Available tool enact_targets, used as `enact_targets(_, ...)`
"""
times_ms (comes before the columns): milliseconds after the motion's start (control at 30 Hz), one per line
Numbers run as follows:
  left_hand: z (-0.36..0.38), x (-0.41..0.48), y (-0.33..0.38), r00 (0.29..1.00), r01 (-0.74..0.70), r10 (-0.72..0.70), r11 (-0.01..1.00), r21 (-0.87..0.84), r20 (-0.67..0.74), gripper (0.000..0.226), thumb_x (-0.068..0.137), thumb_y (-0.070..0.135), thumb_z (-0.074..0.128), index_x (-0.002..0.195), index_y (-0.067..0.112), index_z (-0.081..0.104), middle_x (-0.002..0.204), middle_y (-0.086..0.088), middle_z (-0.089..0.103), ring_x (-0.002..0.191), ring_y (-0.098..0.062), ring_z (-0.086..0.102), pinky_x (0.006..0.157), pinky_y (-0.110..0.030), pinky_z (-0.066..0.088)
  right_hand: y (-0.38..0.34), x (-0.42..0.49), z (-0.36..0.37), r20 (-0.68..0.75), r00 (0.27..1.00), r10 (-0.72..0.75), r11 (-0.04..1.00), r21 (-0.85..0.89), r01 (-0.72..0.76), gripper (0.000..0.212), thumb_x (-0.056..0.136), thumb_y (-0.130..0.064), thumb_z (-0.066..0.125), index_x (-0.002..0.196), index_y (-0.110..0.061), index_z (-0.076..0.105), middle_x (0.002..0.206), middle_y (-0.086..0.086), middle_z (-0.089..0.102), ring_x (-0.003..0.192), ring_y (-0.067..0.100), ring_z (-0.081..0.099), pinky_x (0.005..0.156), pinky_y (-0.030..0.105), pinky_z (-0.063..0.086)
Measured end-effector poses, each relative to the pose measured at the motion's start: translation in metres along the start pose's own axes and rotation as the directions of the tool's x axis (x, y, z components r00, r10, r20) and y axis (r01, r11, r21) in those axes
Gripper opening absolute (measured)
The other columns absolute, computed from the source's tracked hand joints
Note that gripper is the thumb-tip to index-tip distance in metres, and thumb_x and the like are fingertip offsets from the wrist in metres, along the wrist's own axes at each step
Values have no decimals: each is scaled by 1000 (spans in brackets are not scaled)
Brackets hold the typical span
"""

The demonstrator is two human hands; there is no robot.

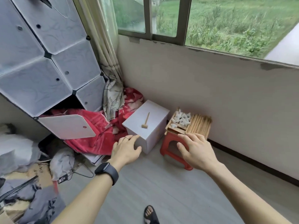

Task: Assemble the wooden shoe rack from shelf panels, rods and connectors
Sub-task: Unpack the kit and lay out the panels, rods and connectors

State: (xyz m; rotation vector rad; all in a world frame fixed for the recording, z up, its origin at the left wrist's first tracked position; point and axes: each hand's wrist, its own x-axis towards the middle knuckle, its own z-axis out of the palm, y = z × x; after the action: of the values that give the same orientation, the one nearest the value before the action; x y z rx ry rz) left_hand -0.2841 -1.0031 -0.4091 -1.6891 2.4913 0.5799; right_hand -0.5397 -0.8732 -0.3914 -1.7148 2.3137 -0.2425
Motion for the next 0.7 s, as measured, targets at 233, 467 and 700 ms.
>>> enact_targets(233, -3, 132, -28, 991, 16, -18, 1000, 17, 129, 56, 97, 46, 46, 152, 39, 36, 158, 7, 37, 145, -21, 30, 114, -43, 28, 9, 115, 40, 144, 986, 90, 996, 12, -92, 54, 102, -58, 34, 152, -40, 39, 158, -8, 40, 147, 22, 27, 119, 41, 29)
enact_targets(467, 21, 260, -49, 961, 101, -105, 994, 28, 255, 58, 97, 46, 47, 153, 37, 35, 158, 6, 36, 145, -21, 30, 115, -41, 29, 29, 247, 97, 307, 946, 100, 991, 51, -121, 53, 102, -56, 33, 153, -40, 37, 160, -6, 38, 147, 25, 27, 117, 43, 32)
enact_targets(700, 68, 374, -62, 897, 233, -209, 972, -14, 390, 57, 98, 42, 47, 153, 31, 35, 159, 2, 36, 143, -25, 34, 113, -40, 33, 34, 396, 163, 370, 925, 83, 983, 121, -136, 53, 103, -45, 39, 153, -28, 43, 157, 1, 43, 145, 29, 34, 116, 42, 32)
